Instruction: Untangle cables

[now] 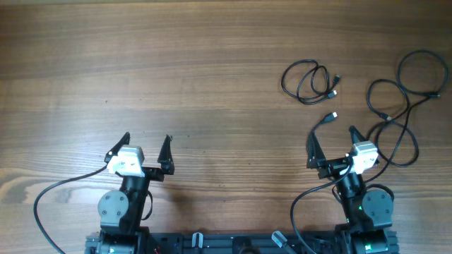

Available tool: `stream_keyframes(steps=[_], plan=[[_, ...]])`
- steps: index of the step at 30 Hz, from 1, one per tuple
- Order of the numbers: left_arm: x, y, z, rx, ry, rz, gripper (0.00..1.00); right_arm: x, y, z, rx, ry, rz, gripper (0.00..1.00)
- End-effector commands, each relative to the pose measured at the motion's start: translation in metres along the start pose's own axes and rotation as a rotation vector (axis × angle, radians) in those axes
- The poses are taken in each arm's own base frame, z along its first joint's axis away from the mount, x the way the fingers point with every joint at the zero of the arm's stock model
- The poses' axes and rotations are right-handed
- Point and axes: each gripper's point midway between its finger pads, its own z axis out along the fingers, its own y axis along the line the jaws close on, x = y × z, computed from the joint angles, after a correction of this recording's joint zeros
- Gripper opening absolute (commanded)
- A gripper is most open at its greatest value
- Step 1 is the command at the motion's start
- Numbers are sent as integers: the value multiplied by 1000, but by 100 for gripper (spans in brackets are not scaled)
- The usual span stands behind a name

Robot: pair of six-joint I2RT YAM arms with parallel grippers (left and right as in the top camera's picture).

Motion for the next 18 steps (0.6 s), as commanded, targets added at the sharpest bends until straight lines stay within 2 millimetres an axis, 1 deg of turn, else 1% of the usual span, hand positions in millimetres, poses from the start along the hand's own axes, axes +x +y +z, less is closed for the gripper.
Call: stream_keyframes(steps=[1,3,5,6,18], plan=[[1,9,0,-36,-4,16,100,-2,-2,0,11,-9,-10,100],[0,20,-1,-82,-9,13,100,-2,-2,0,11,-9,-9,100],[-2,36,-3,-145,-15,8,100,-2,-2,0,11,-9,-10,100],[-2,39,-4,-157,-16,7,100,-2,-2,0,11,-9,-10,100],[-2,39,-4,-157,-15,7,100,-2,-2,0,11,-9,-9,100]])
